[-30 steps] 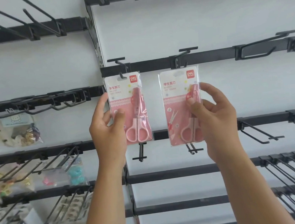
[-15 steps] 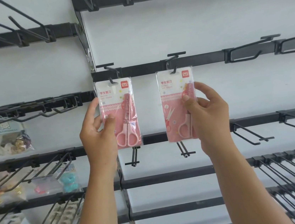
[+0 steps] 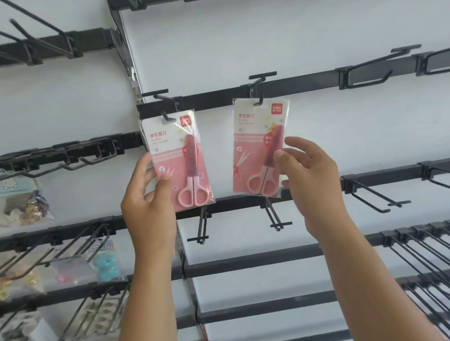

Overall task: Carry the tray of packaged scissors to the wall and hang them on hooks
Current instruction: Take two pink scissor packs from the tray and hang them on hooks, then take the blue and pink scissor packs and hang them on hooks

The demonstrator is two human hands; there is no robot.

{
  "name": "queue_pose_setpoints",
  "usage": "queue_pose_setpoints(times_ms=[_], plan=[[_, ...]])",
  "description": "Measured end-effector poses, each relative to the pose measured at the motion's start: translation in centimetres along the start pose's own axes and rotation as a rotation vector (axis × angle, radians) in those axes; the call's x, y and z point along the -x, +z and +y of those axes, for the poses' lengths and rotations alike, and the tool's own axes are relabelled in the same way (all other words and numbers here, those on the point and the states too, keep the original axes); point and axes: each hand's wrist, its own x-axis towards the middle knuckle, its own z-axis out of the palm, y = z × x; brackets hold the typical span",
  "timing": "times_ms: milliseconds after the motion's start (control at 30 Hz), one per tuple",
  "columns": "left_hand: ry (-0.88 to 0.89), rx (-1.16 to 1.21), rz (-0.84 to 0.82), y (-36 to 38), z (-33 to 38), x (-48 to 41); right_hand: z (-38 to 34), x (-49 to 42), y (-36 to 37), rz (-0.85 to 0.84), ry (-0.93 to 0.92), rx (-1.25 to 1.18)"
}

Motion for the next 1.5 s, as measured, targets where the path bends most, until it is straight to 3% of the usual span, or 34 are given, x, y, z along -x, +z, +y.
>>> queue_pose_setpoints(times_ms=[500,767,1100,1500], plan=[[-0.202,-0.084,0.109,-2.8,-1.3,7.3,1.5,5.3,-1.5,-0.131,0.049,0.080],[-0.289,-0.041,0.024,-9.4,-2.7,7.8,3.0,11.8,3.1,-0.215,0.004,0.157],[-0.468,-0.095,-0.194,-23.1,-7.7,8.2,10.9,21.8,13.0,-0.198,0.340,0.103],[-0.823,-0.225,-0.231,-28.3,-19.0,16.2,22.1,27.2,12.8,-0.182,0.620,0.116]])
